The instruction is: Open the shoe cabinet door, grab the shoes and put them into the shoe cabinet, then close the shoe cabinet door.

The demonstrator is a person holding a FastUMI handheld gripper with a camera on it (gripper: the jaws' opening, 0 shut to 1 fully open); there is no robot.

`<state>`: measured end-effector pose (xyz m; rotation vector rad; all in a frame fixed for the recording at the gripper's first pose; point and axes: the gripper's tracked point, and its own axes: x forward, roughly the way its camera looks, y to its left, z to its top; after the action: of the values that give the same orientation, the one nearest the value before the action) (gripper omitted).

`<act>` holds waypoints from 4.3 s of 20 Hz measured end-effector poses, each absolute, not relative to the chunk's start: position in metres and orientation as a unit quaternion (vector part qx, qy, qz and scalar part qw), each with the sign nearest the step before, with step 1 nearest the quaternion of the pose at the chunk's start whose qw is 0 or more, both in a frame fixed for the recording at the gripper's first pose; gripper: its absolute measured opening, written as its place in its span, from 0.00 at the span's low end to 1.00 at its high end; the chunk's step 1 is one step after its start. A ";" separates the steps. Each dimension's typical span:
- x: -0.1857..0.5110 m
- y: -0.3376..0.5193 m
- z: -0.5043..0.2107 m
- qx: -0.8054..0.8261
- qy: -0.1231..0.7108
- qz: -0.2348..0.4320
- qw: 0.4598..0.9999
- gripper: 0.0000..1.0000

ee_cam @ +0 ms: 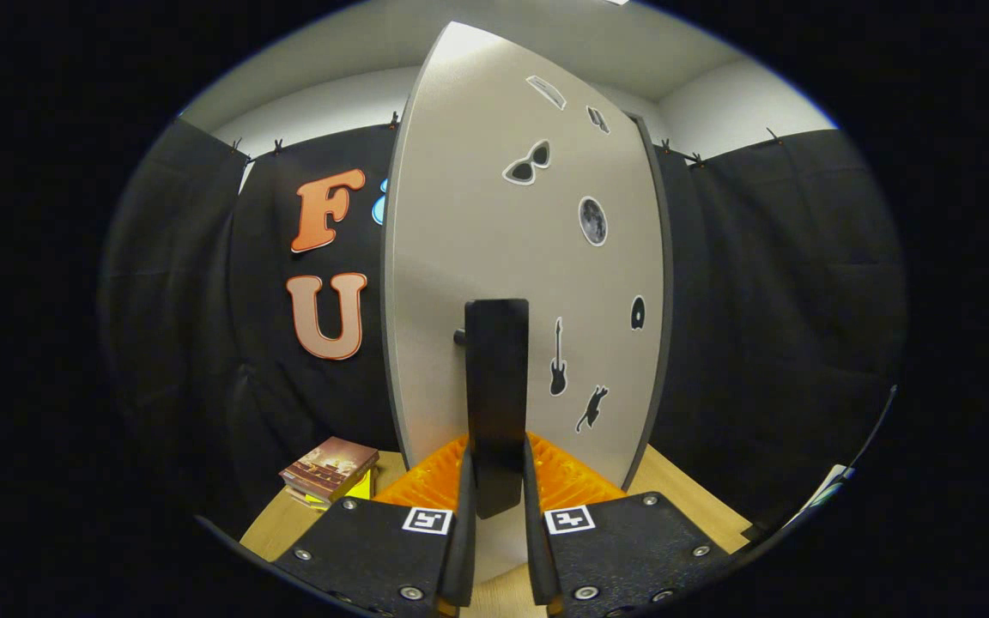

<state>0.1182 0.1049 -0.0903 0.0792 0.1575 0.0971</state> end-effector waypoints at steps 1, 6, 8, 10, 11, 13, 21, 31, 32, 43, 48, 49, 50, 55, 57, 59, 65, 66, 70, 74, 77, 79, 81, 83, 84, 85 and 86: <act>0.116 0.100 -0.091 0.039 0.080 0.042 0.995 0.25; 0.105 0.075 -0.092 0.037 0.078 0.017 0.996 0.22; 0.100 0.062 -0.094 0.041 0.077 0.007 0.996 0.22; 0.092 0.045 -0.098 0.045 0.077 0.000 0.996 0.21; 0.089 0.040 -0.098 0.047 0.076 -0.002 0.996 0.19; 0.088 0.034 -0.099 0.046 0.076 -0.005 0.996 0.18; 0.081 -0.004 -0.105 0.051 0.075 -0.035 0.995 0.18; 0.080 -0.058 -0.114 0.055 0.073 -0.078 0.993 0.18; 0.079 -0.068 -0.116 0.055 0.075 -0.088 0.992 0.17; 0.065 -0.117 -0.123 0.077 0.090 -0.095 0.988 0.52; 0.044 -0.134 -0.104 0.046 0.067 -0.151 0.985 0.71; 0.037 -0.136 -0.096 0.042 0.057 -0.159 0.985 0.73; 0.032 -0.135 -0.089 0.037 0.047 -0.165 0.984 0.76; 0.012 -0.082 -0.072 0.017 0.022 -0.129 0.991 0.89; 0.012 -0.053 -0.077 0.004 0.023 -0.102 0.995 0.90; 0.018 -0.027 -0.090 -0.004 0.031 -0.077 0.997 0.93; 0.054 0.030 -0.193 -0.012 0.109 -0.010 0.994 0.94; 0.059 0.036 -0.216 -0.017 0.125 -0.002 0.992 0.95; 0.074 0.054 -0.316 -0.018 0.211 0.021 0.977 0.95; 0.089 0.067 -0.409 -0.026 0.287 0.047 0.956 0.95; 0.113 0.068 -0.472 -0.044 0.337 0.055 0.939 0.87; 0.126 0.069 -0.505 -0.039 0.366 0.061 0.928 0.80; 0.137 0.073 -0.527 -0.035 0.389 0.073 0.918 0.72; 0.139 0.073 -0.550 -0.053 0.409 0.083 0.907 0.63; 0.140 0.073 -0.559 -0.064 0.417 0.087 0.902 0.59; 0.141 0.075 -0.566 -0.067 0.424 0.094 0.898 0.54; 0.142 0.076 -0.572 -0.066 0.430 0.099 0.895 0.50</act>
<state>0.1419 0.0762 -0.5719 -0.1364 0.8922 0.2047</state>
